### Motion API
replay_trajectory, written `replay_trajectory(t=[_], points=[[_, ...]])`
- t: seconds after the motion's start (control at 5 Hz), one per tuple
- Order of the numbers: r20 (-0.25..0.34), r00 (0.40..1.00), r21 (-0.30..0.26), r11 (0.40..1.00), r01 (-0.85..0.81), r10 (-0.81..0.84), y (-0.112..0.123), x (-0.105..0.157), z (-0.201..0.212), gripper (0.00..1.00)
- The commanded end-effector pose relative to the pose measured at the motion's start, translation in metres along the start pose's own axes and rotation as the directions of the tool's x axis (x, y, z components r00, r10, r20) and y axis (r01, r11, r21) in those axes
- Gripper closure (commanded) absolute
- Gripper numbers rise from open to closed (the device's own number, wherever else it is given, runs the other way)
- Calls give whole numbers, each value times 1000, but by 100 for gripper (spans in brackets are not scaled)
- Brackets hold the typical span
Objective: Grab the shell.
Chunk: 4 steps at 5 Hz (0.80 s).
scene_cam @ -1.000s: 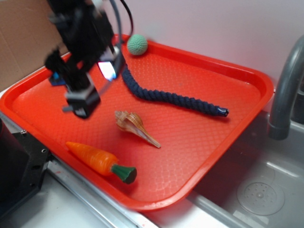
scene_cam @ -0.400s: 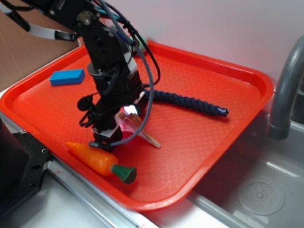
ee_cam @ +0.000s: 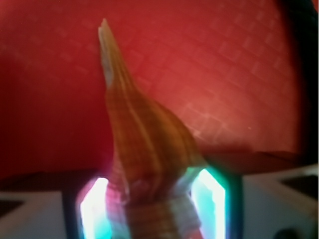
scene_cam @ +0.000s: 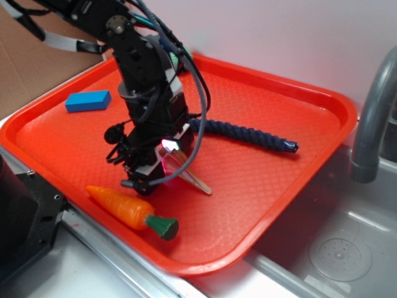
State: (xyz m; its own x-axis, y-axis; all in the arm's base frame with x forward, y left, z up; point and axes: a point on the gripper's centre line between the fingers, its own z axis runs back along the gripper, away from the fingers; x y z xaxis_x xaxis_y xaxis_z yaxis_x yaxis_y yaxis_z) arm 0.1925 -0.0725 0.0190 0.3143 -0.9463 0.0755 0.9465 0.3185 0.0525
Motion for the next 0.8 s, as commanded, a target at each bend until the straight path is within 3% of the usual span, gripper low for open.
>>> replay_trajectory(t=[0.0, 0.2, 0.4, 0.6], points=[[-18, 926, 79, 923, -376, 378, 10, -19, 61, 100], [-28, 803, 81, 802, -592, 596, 17, -30, 102, 100], [-16, 630, 95, 629, -772, 776, 19, -42, 129, 100], [34, 419, 79, 415, -906, 908, 8, -63, 170, 100]])
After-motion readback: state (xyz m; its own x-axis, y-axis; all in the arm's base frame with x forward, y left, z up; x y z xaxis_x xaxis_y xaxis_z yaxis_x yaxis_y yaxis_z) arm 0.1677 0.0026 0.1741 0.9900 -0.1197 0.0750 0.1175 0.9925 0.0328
